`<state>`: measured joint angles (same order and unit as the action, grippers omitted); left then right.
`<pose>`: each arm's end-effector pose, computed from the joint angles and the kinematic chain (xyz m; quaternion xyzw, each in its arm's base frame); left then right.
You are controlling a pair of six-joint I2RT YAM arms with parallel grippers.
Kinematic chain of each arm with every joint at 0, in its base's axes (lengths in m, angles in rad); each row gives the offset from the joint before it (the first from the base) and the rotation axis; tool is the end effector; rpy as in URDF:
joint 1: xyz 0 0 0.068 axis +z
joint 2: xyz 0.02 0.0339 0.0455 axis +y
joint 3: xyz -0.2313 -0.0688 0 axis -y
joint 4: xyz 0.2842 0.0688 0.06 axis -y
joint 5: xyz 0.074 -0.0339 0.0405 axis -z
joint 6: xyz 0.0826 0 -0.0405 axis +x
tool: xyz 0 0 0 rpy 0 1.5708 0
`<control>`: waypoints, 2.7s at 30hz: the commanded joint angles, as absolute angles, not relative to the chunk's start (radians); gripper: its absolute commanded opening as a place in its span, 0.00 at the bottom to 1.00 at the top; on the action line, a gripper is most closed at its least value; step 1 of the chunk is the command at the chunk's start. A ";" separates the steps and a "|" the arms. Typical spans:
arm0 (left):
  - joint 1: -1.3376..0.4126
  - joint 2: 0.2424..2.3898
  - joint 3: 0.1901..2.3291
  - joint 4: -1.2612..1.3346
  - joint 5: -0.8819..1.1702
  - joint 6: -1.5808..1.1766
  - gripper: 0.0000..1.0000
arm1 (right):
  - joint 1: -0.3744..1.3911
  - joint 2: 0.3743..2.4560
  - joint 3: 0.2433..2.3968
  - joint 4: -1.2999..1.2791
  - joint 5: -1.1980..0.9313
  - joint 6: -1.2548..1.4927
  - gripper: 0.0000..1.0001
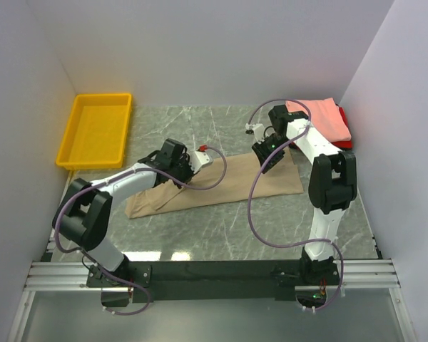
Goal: Fold and stack the t-shirts
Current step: Fold the tshirt
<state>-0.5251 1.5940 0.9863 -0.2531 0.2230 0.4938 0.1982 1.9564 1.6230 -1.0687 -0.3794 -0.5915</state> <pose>0.3315 -0.2132 0.1145 0.4882 0.7946 -0.1097 0.3438 0.4062 0.1128 0.1429 -0.3911 0.8972 0.1681 0.1179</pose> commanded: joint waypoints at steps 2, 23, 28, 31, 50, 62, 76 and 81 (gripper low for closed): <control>-0.535 1.629 1.057 -0.235 0.310 0.459 0.15 | 0.192 1.963 1.670 -1.089 -0.390 -0.581 0.37; -0.273 1.468 1.010 -0.577 0.376 0.423 0.45 | 0.192 2.182 1.808 -1.058 -0.168 -0.512 0.30; -0.249 1.520 1.003 -0.604 0.324 0.307 0.41 | 0.192 2.246 1.781 -1.071 -0.069 -0.515 0.22; -0.230 1.534 1.005 -0.615 0.321 0.241 0.43 | 0.193 2.234 1.700 -1.091 -0.035 -0.523 0.19; -0.199 2.242 1.797 -0.557 0.205 0.314 0.41 | 0.224 1.769 1.373 -1.156 -0.318 -0.643 0.23; -0.170 2.004 1.706 -0.430 0.362 0.198 0.59 | 0.319 1.971 1.345 -1.043 -0.198 -0.658 0.15; -0.167 2.003 1.581 -0.436 0.357 -0.034 0.49 | 0.646 2.040 1.353 -1.155 -0.629 -0.597 0.15; -0.199 2.132 1.676 -0.476 0.359 -0.017 0.47 | 0.614 1.994 1.371 -1.146 -0.664 -0.572 0.28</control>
<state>-0.1730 2.0766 1.6043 -0.4614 0.3504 0.0025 0.6716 2.0331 1.3312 -1.1374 -0.5812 -0.5934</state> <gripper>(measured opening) 0.470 0.263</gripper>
